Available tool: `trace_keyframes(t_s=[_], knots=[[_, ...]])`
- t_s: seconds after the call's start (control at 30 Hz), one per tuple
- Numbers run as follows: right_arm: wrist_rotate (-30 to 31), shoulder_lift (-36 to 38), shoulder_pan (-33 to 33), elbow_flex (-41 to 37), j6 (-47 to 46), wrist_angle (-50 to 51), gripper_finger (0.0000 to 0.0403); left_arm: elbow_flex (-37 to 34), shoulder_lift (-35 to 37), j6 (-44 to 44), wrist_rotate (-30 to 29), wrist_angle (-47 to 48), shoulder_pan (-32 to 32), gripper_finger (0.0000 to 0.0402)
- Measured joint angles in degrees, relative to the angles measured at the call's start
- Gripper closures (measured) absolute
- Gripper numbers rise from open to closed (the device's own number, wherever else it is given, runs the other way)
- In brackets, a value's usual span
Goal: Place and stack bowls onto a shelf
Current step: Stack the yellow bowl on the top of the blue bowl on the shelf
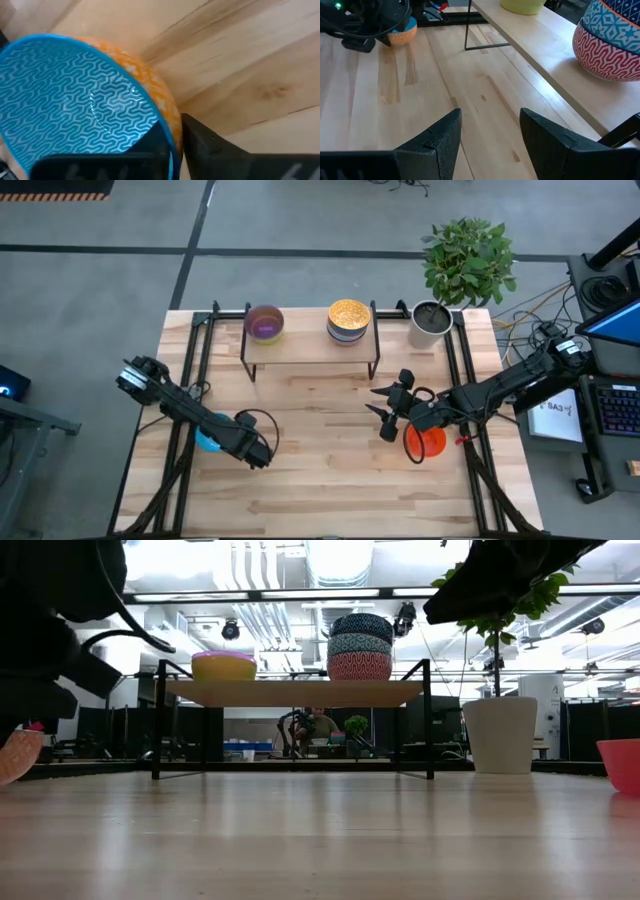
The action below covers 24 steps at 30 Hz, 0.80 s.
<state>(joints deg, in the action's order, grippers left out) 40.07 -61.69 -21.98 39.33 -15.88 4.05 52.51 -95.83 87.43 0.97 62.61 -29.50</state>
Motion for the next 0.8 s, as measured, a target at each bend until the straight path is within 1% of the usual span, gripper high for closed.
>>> trace_keyframes(t_s=[0.03,0.13,0.23,0.3,0.4,0.5,0.57,0.63,0.8], knots=[[0.00,0.00,0.00,0.00,-0.01,0.01,0.0211,0.01,-0.02,-0.10,0.08,-0.27,0.00,0.0388],[0.00,0.00,0.00,0.00,0.00,0.29,0.0211,0.99,0.00,-2.38,0.11,-0.26,0.00,0.0390],[-0.04,0.00,-0.02,0.00,-0.08,1.59,0.0211,3.55,0.29,-4.25,0.70,0.91,0.00,0.0395],[-0.06,0.00,-0.13,-0.02,-0.70,2.71,0.0211,6.31,0.29,-8.65,0.92,1.50,0.00,0.0395],[-0.09,0.01,-0.13,-0.02,-0.80,3.95,0.0211,11.67,0.29,-19.17,-0.29,1.41,-0.26,0.0397],[-0.21,0.09,-0.15,-0.02,-0.63,4.92,0.0211,17.77,0.29,-30.21,-4.87,1.75,-0.44,0.0398],[-1.71,0.24,-0.41,-0.02,-0.59,5.58,0.0211,22.08,0.28,-37.50,-9.03,2.05,-0.16,0.0398],[-5.16,0.43,-0.78,-0.02,-0.58,6.62,0.0211,26.06,0.26,-45.01,-13.87,2.60,0.67,0.0398],[-17.23,0.81,-2.60,-0.02,0.18,7.76,0.0211,33.91,0.29,-62.55,-25.55,2.73,4.21,0.0398]])
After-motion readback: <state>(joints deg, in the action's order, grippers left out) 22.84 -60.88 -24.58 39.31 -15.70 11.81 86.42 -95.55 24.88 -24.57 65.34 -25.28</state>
